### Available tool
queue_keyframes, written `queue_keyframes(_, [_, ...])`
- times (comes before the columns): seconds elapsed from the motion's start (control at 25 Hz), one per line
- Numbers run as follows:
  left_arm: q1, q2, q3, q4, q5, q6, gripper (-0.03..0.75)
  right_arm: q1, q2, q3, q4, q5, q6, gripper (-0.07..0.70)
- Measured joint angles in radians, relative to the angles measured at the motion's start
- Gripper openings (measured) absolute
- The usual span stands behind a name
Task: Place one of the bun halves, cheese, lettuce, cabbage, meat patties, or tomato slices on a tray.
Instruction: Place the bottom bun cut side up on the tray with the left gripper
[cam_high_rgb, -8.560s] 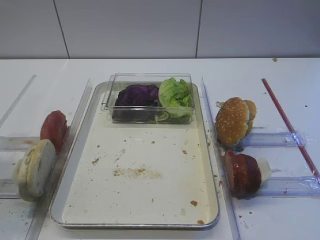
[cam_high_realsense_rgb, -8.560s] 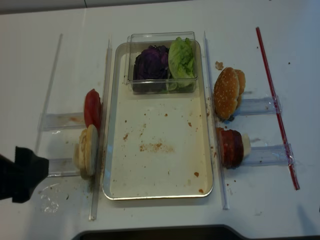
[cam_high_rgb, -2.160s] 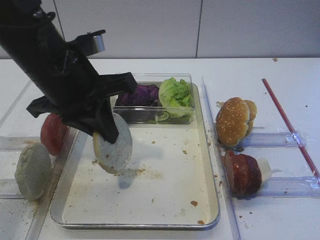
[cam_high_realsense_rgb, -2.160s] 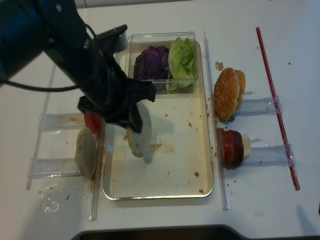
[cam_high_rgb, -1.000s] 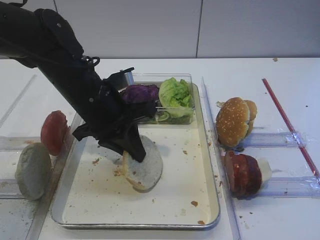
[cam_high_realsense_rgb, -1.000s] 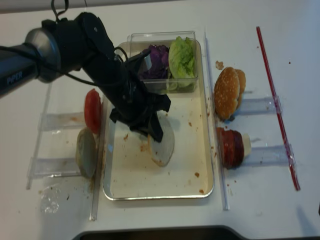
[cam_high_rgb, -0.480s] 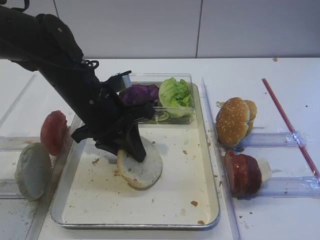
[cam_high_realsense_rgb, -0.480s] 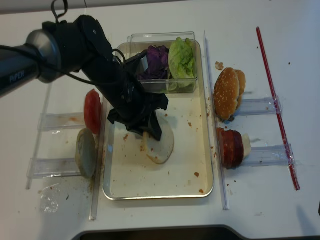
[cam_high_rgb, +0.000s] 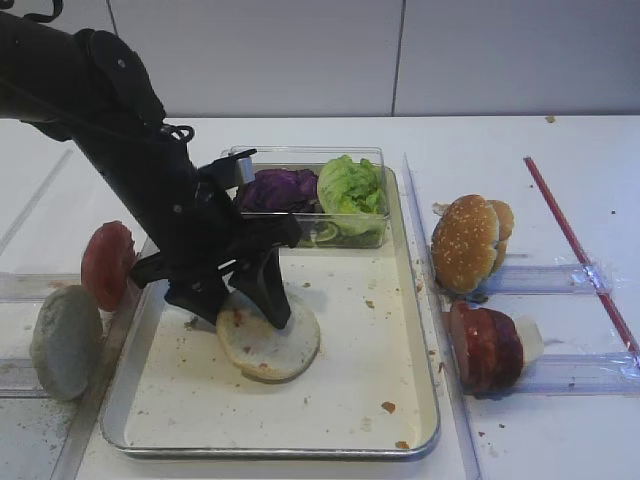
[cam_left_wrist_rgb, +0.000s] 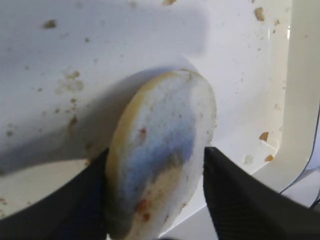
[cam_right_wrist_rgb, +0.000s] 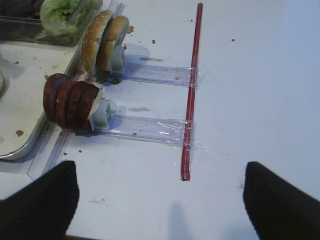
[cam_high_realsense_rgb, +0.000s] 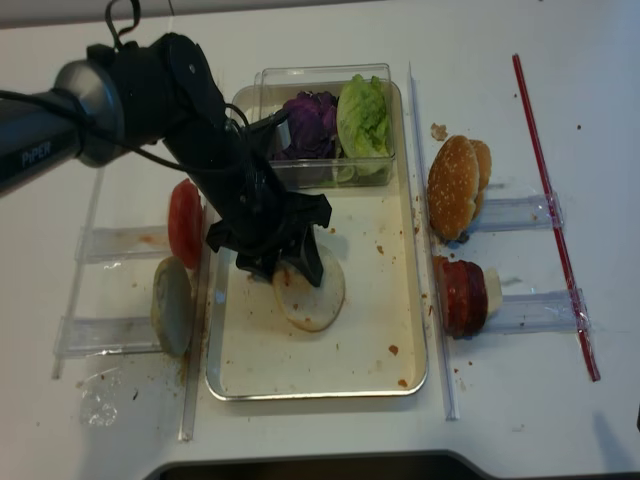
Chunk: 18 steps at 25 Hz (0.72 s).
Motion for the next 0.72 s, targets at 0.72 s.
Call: queue_keyframes(0.72, [0.0, 0.0, -0.159, 0.213, 0.122, -0.21, 0.402, 0.0, 0.0, 0.0, 0.0, 0.002, 0.0, 0.691])
